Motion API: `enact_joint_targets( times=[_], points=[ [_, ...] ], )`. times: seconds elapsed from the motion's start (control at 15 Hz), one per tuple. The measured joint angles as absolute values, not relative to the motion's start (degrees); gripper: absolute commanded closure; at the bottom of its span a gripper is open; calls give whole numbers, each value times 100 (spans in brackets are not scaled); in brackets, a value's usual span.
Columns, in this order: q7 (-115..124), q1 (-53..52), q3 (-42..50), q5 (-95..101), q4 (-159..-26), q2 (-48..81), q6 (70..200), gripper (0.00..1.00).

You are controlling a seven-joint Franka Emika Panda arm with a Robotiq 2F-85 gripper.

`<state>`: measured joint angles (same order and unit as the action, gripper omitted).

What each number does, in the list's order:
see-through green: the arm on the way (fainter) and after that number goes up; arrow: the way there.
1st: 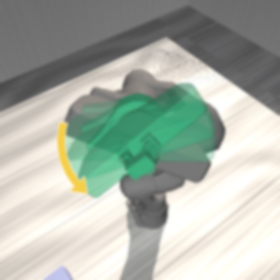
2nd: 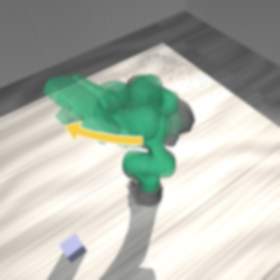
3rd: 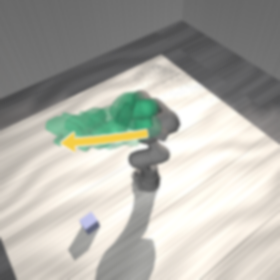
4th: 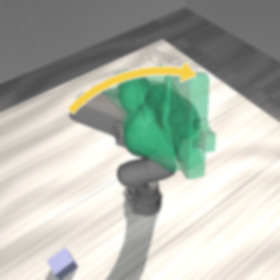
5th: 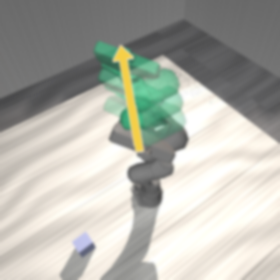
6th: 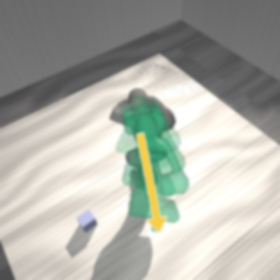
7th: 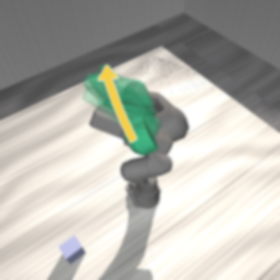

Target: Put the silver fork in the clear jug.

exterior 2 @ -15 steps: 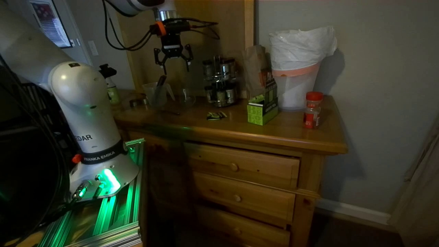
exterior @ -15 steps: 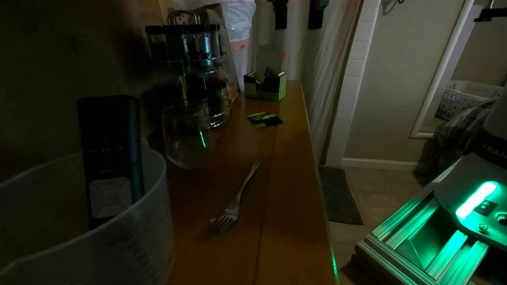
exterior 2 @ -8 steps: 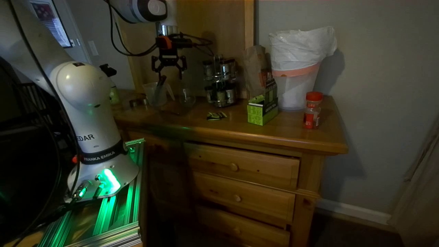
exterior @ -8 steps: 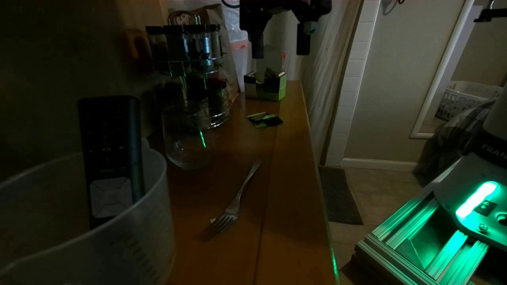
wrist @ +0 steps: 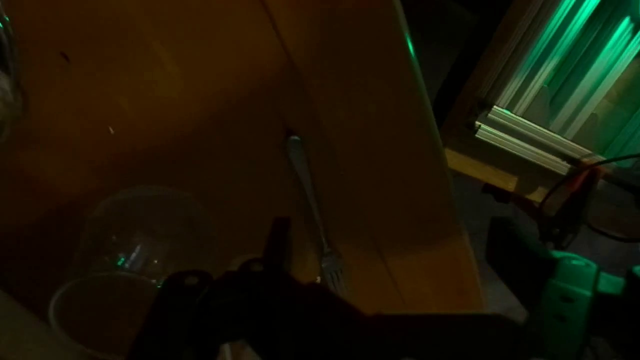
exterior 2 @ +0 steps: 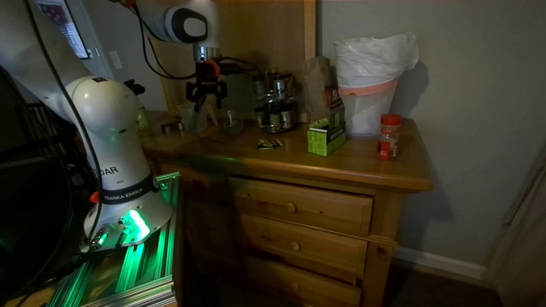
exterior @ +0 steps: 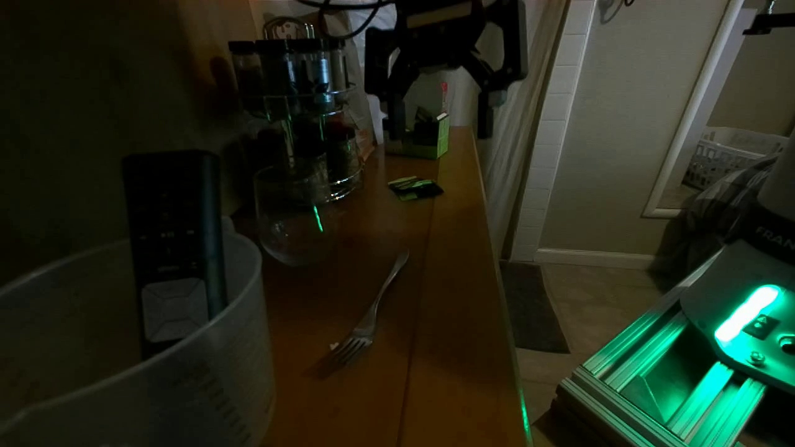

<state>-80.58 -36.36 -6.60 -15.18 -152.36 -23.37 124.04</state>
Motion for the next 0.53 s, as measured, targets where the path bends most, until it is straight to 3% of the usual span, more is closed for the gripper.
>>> enact_joint_targets(
  times=[0.53],
  points=[
    [-10051, -3993, -935, -2174, -15223, -1135, 13024, 0]
  ],
)
